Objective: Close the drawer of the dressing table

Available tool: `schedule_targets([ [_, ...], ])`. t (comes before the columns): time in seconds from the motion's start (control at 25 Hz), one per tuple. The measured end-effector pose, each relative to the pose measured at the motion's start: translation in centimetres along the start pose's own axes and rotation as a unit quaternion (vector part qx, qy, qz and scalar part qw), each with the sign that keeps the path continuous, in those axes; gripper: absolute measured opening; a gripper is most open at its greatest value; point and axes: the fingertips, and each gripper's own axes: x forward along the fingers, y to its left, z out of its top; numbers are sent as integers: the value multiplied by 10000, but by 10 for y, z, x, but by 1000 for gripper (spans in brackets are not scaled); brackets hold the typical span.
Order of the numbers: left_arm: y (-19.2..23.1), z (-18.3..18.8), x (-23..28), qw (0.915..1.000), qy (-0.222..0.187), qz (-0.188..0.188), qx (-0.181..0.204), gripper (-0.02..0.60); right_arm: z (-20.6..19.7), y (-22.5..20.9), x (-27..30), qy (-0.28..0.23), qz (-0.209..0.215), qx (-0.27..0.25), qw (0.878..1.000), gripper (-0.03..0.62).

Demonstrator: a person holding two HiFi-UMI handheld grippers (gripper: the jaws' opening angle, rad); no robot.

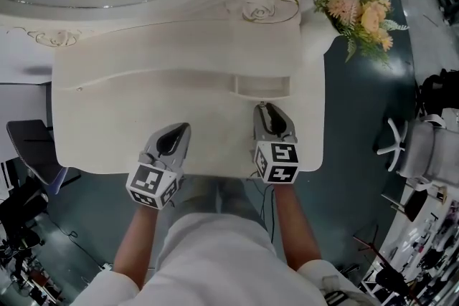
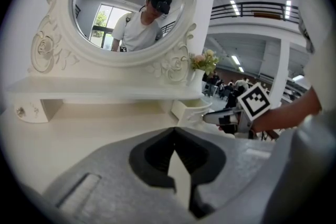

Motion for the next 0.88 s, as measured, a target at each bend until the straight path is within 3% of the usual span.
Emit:
schedule_targets([
  [0.88,4,2,3,9997,137,-14,189,-2,15,-14,26,-14,-135,80,9999,87],
])
